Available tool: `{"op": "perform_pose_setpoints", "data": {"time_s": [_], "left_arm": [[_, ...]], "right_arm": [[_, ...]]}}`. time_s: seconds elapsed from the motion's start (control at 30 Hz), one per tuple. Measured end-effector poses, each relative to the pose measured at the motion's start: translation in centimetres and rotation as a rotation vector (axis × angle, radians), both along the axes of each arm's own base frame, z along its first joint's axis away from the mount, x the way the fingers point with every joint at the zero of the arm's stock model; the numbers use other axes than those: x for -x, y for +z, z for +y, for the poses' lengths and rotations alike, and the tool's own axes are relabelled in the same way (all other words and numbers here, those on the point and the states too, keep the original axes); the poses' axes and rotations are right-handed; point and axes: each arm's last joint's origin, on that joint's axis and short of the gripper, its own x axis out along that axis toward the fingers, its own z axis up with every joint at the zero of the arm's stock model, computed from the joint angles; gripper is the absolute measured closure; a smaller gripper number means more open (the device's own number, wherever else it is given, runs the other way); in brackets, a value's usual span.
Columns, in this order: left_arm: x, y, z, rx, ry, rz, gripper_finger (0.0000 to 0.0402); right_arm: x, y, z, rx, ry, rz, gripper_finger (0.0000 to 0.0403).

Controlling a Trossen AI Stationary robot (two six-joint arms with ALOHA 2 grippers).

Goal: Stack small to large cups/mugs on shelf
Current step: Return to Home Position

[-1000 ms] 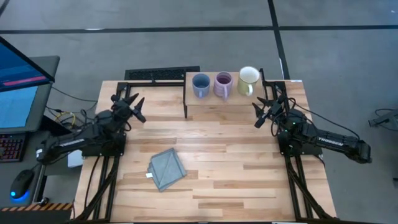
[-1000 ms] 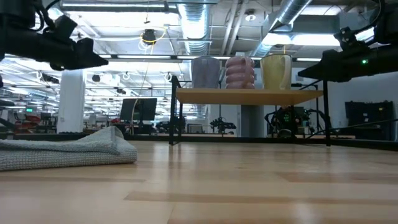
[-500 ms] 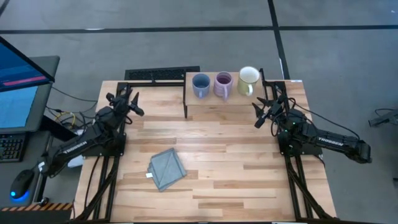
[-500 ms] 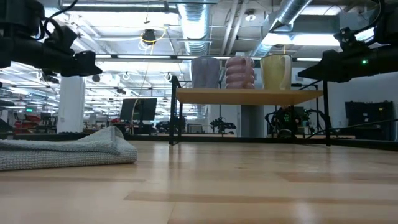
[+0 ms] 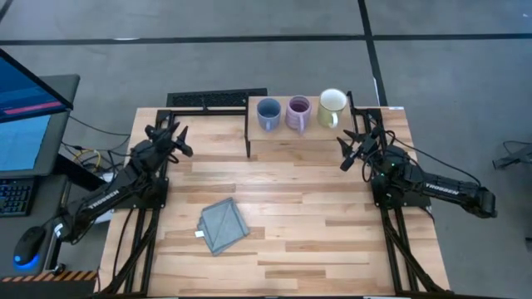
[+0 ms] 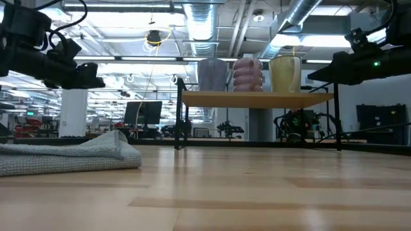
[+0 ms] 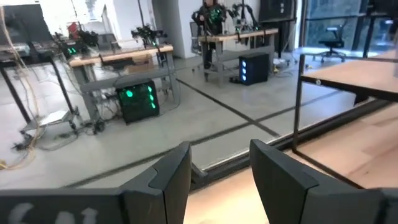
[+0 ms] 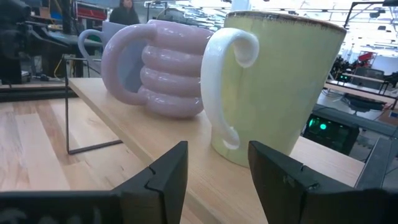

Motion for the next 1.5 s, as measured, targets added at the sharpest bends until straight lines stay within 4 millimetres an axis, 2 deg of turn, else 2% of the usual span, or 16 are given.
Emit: {"op": "perform_pose_setpoints", "data": {"time_s": [0.9, 1.5], "left_arm": [[-0.12, -0.64, -0.02, 0.018, -0.066, 0.044, 0.0246], [-0.12, -0.69, -0.01, 0.02, -0.063, 0.044, 0.0246]], "right_arm": [[-0.01, -0.89, 0.06, -0.044, 0.02, 0.08, 0.021], [-0.05, -0.9, 0.11, -0.104, 0.041, 0.03, 0.021]]}}
